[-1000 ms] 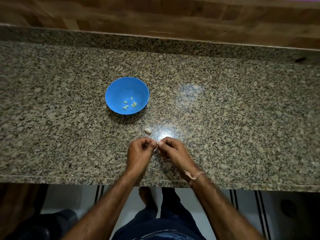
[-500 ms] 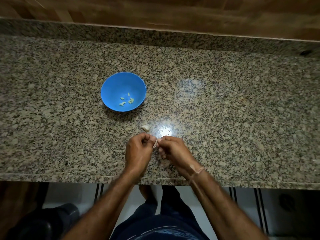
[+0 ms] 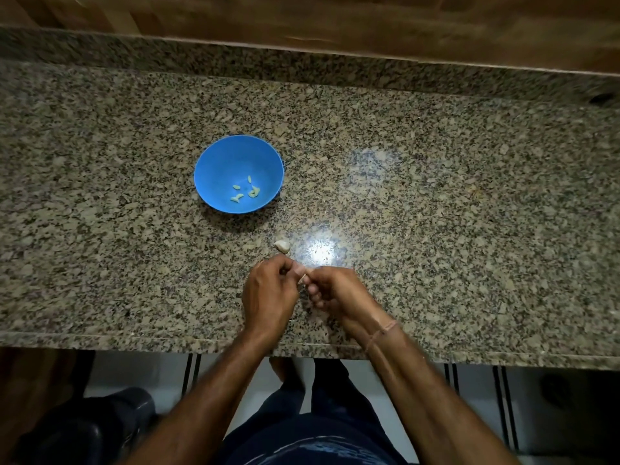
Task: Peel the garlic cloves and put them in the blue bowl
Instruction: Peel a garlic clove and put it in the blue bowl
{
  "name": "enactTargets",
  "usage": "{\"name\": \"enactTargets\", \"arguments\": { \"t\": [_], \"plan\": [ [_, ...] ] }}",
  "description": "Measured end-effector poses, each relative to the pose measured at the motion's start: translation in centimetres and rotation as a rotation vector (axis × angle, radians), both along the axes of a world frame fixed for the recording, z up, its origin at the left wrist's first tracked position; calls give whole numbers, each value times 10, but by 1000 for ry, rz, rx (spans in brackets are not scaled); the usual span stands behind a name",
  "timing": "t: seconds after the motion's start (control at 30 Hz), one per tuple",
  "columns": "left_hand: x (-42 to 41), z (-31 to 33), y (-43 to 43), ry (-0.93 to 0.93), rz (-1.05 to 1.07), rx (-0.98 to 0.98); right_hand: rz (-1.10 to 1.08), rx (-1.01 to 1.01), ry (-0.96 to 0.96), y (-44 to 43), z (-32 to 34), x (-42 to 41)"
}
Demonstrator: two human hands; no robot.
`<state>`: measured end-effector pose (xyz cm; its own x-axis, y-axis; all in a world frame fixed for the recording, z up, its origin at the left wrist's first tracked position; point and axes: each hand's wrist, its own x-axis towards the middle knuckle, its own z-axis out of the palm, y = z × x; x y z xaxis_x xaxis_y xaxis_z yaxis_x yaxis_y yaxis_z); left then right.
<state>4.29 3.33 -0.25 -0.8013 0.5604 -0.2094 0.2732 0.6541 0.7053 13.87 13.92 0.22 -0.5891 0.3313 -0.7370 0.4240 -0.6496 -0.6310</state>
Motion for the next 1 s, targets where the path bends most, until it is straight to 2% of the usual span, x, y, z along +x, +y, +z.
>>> {"name": "enactTargets", "arguments": {
  "t": [0.03, 0.07, 0.1, 0.13, 0.17, 0.23, 0.27, 0.33, 0.37, 0.43, 0.47, 0.5, 0.57, 0.6, 0.63, 0.67, 0.7, 0.73, 0.77, 0.83, 0.87, 0.9, 0.93, 1.0],
  "plan": [
    [1, 1, -1, 82, -32, -3, -24, -144, -10, 1, 1, 0],
    [1, 1, -1, 132, -52, -20, -35, -195, -15, 1, 0, 0],
    [1, 1, -1, 148, -65, -36, -28, -157, -8, 0, -1, 0],
    [0, 0, -1, 122, -67, -59, 14, 11, -5, -2, -3, 1],
    [0, 0, 0, 44, -51, -79, 96, 285, -11, -5, -5, 3],
    [-4, -3, 2, -249, 24, -81, 305, 904, -44, -10, -14, 6],
    [-8, -4, 4, -427, 79, -44, 378, 1097, -39, -10, -18, 6],
    [-12, -2, 6, -744, 192, 6, 430, 1302, -12, -9, -27, 8],
    [-12, -1, 6, -841, 222, 2, 441, 1367, -9, -7, -31, 9],
    [-8, -1, 6, -884, 235, 7, 446, 1440, -13, -5, -30, 10],
    [-5, -2, 5, -798, 207, 16, 441, 1420, -15, -6, -28, 8],
    [-2, -4, 4, -620, 141, 8, 414, 1324, -25, -7, -25, 6],
    [3, -7, 1, -179, -40, -27, 279, 942, -67, -5, -18, 2],
    [3, -9, -1, -22, -101, -34, 212, 701, -78, -4, -15, 2],
    [1, -9, -2, 75, -148, -35, 163, 476, -80, -3, -12, 2],
    [-1, -10, -3, 123, -185, -45, 147, 350, -82, -2, -9, 2],
    [-2, -11, -3, 142, -210, -67, 156, 348, -79, -3, -9, 2],
    [-2, -11, -3, 126, -214, -93, 207, 491, -80, -4, -11, 3],
    [-3, -12, -2, 61, -206, -121, 302, 748, -84, -6, -14, 5],
    [-7, -12, 1, -229, -115, -106, 473, 1217, -64, -8, -18, 6],
    [-8, -10, 2, -356, -78, -88, 511, 1310, -51, -8, -19, 5],
    [-8, -9, 3, -400, -71, -66, 515, 1315, -48, -8, -18, 4],
    [-7, -8, 3, -334, -100, -50, 470, 1209, -51, -7, -18, 3],
    [-5, -11, 0, -20, -231, -28, 295, 765, -51, -2, -10, 0]
  ]
}}
